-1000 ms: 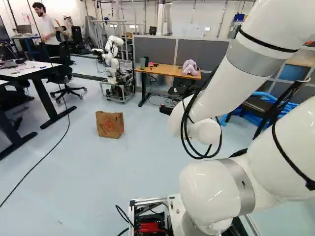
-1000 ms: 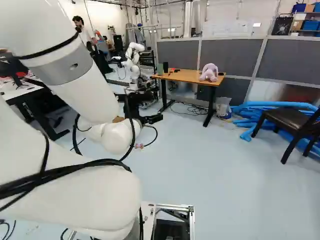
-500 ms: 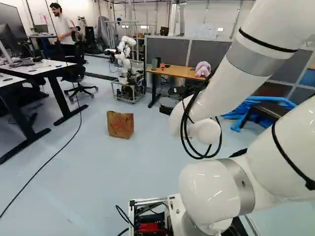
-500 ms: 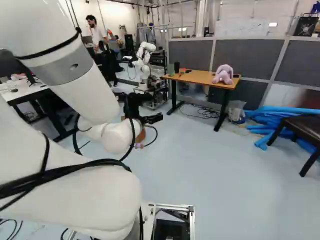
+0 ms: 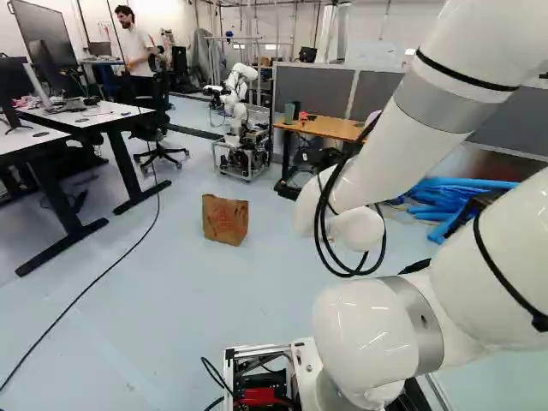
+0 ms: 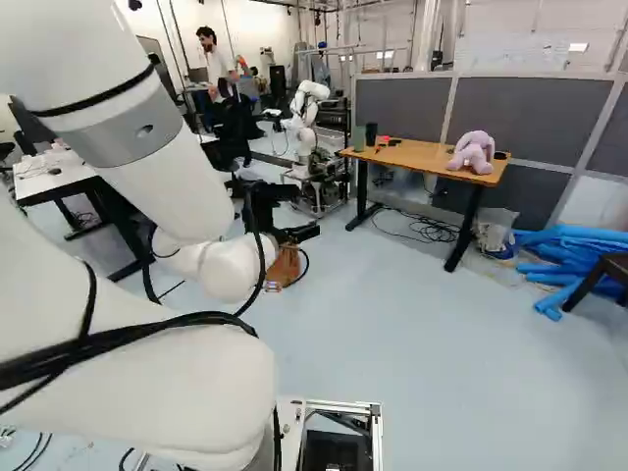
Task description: Pick up the bag on the ground and place it on the table
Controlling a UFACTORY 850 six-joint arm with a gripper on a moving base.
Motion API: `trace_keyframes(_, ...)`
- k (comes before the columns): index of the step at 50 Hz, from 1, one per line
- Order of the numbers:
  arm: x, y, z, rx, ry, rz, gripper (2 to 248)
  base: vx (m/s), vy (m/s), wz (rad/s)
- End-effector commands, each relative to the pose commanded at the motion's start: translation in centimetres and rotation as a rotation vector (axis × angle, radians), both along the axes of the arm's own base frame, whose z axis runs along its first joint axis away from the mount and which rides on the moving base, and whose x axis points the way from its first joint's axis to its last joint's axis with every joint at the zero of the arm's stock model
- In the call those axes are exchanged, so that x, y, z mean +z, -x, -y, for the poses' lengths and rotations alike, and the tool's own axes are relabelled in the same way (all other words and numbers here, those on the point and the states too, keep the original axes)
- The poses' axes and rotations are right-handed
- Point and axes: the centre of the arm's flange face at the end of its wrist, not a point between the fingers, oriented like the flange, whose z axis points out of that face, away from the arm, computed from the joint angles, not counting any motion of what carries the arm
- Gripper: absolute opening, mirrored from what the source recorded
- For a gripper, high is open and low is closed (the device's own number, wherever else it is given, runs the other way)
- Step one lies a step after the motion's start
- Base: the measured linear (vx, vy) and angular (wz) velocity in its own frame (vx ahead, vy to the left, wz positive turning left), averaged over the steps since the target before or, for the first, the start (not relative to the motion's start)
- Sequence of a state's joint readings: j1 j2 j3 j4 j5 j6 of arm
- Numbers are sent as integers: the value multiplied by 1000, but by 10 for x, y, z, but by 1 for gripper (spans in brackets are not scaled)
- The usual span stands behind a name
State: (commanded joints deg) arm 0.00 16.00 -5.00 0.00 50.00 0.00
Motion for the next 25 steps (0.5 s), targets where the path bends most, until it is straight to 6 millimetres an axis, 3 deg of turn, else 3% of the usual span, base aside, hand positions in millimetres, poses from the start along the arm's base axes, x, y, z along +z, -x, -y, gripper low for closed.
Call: trace_keyframes(25,0,0,0,0,0,0,247,206,38,171)
